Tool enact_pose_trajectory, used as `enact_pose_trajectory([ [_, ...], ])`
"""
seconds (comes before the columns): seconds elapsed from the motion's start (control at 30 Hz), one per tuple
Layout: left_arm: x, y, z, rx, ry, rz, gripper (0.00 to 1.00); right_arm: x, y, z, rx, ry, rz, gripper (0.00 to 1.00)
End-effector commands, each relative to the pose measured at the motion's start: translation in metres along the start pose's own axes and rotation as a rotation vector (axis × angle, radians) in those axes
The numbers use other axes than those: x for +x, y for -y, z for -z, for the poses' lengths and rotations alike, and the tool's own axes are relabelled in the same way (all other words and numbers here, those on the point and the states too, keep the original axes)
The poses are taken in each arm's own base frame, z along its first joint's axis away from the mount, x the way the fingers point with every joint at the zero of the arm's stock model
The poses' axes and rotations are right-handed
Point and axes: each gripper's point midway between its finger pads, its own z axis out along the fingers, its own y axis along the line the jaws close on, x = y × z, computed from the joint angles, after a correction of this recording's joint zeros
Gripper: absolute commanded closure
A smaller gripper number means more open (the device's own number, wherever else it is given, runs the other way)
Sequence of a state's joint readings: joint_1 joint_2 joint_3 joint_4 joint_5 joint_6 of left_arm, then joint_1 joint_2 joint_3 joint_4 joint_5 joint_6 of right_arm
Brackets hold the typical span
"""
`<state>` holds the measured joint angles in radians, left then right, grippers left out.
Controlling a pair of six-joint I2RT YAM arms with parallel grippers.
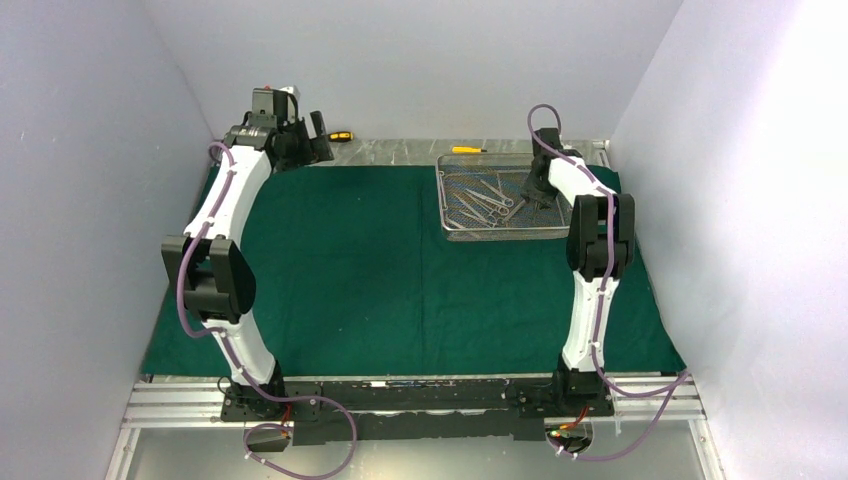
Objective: Open and lay out the surgical kit
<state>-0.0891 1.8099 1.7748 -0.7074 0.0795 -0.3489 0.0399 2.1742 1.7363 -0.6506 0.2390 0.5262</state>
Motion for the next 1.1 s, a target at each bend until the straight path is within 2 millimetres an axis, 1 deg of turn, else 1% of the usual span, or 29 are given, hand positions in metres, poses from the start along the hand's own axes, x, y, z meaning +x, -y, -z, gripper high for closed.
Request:
enact_pose_trajectory([
  [0.0, -0.021, 0.010, 0.003, 0.059, 0.047, -0.040, 0.05, -0.019, 0.003, 0.002, 0.032, 0.053, 0.015, 0.59],
  [0.2, -0.019, 0.010, -0.004, 0.066, 0.032, -0.032, 0.06, -0.017, 0.006, -0.007, 0.041, 0.037, 0.025, 0.60],
  [0.3, -0.018, 0.009, -0.006, 0.069, 0.024, -0.026, 0.05, -0.013, 0.010, -0.010, 0.039, 0.025, -0.005, 0.63],
  [0.4, -0.021, 0.009, -0.007, 0.075, 0.020, -0.022, 0.05, -0.011, 0.012, -0.011, 0.006, 0.028, -0.048, 0.63],
  [0.57, -0.027, 0.011, -0.007, 0.082, 0.032, -0.016, 0.05, -0.008, 0.011, -0.016, 0.004, 0.020, -0.040, 0.65],
  [0.63, -0.027, 0.013, -0.006, 0.093, 0.032, -0.012, 0.05, -0.006, 0.009, -0.018, -0.011, 0.013, -0.025, 0.68],
  [0.7, -0.025, 0.013, -0.005, 0.097, 0.029, -0.011, 0.05, -0.006, 0.007, -0.017, -0.025, 0.017, -0.008, 0.75],
  [0.73, -0.024, 0.013, -0.005, 0.097, 0.027, -0.008, 0.05, -0.007, 0.006, -0.016, -0.034, 0.021, -0.001, 0.82],
  [0.8, -0.023, 0.013, -0.004, 0.098, 0.024, -0.006, 0.05, -0.013, 0.004, -0.011, -0.047, 0.044, 0.011, 0.91],
  [0.87, -0.025, 0.014, -0.001, 0.101, 0.030, -0.008, 0.05, -0.021, 0.004, -0.002, -0.051, 0.068, 0.019, 0.97],
  [0.93, -0.028, 0.016, 0.002, 0.104, 0.038, -0.007, 0.05, -0.033, 0.004, 0.011, -0.055, 0.102, 0.023, 1.00],
  [1.07, -0.032, 0.022, 0.009, 0.130, 0.042, 0.000, 0.05, -0.054, 0.002, 0.042, -0.091, 0.175, 0.027, 1.00],
])
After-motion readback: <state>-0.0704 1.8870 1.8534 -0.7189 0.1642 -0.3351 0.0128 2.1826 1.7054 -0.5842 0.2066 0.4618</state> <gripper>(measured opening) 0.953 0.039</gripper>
